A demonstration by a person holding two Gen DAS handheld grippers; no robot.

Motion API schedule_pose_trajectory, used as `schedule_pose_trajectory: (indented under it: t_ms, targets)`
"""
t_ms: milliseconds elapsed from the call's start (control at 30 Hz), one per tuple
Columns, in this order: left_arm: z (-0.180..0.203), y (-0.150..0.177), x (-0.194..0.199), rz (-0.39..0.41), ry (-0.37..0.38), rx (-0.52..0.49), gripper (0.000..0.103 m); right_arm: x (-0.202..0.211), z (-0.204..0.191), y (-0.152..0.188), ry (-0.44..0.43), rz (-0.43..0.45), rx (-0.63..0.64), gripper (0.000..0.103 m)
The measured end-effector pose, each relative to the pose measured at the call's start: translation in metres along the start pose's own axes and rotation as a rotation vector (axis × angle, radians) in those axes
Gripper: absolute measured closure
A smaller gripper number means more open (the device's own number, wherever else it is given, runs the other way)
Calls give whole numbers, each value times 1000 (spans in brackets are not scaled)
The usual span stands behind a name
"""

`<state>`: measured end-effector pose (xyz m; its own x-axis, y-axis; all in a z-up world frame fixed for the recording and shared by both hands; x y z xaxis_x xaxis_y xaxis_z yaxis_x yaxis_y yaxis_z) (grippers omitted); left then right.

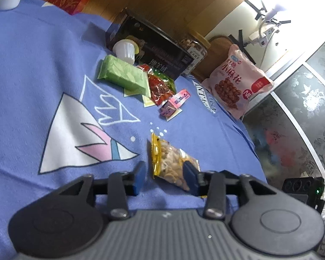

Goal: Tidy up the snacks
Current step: 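Grasp the yellow-labelled peanut bag with the left gripper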

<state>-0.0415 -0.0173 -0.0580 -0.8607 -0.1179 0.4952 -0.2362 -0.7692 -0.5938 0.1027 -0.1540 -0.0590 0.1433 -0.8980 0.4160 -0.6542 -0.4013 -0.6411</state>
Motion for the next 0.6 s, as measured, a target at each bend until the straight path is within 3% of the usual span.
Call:
schedule_pose_trajectory:
  t_ms: [200, 333, 433, 533, 600]
  targets:
    - [12, -7, -6, -2, 5, -57, 49, -5, 5, 6, -10, -32, -40, 57]
    - [18, -13, -18, -18, 4, -102, 49, -7, 0, 10, 10, -44, 23, 57]
    - [18, -6, -33, -74, 9, -107, 54, -10, -1, 11, 5, -46, 28, 57]
    - [19, -1, -33, -50, 12, -127, 56, -14, -2, 11, -9, -53, 36, 57]
    - [16, 1, -32, -55, 27, -110, 63, -19, -5, 12, -19, -61, 50, 57]
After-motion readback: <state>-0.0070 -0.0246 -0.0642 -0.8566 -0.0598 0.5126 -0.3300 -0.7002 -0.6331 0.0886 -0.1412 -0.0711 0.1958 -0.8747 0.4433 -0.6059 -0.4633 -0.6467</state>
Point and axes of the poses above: each gripper's, at about its wrist camera, not at the fingertips, and x roughly against the way its jaws point, z to its right, y to its underside, the point moved 9 cm from there along -x, roughly the way its jaws point, and after that the axes turned 3 degrees about z, right-handed, at the moved point
